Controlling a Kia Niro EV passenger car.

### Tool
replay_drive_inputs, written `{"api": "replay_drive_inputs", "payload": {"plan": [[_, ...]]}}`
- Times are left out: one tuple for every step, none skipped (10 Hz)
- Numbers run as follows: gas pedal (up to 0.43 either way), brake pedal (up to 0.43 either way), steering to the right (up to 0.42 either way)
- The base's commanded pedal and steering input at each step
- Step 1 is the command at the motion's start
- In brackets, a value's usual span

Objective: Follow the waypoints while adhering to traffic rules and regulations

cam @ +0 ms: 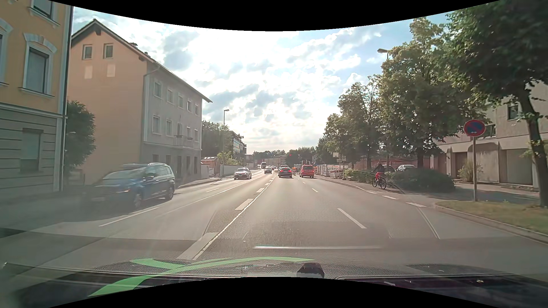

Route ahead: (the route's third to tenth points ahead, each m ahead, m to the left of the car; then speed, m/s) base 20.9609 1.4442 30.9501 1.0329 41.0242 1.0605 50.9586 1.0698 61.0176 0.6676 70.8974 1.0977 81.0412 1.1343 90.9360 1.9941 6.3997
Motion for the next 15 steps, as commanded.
{"api": "replay_drive_inputs", "payload": {"plan": [[0.039,0.000,-0.004],[0.039,0.000,-0.004],[0.039,0.000,-0.003],[0.000,0.000,-0.002],[0.000,0.000,-0.002],[0.000,0.000,-0.002],[0.000,0.000,-0.002],[0.000,0.000,-0.002],[0.000,0.000,-0.003],[0.000,0.000,-0.003],[0.000,0.000,-0.003],[0.000,0.000,-0.003],[0.000,0.000,-0.003],[0.000,0.000,-0.004],[0.000,0.000,-0.003]]}}
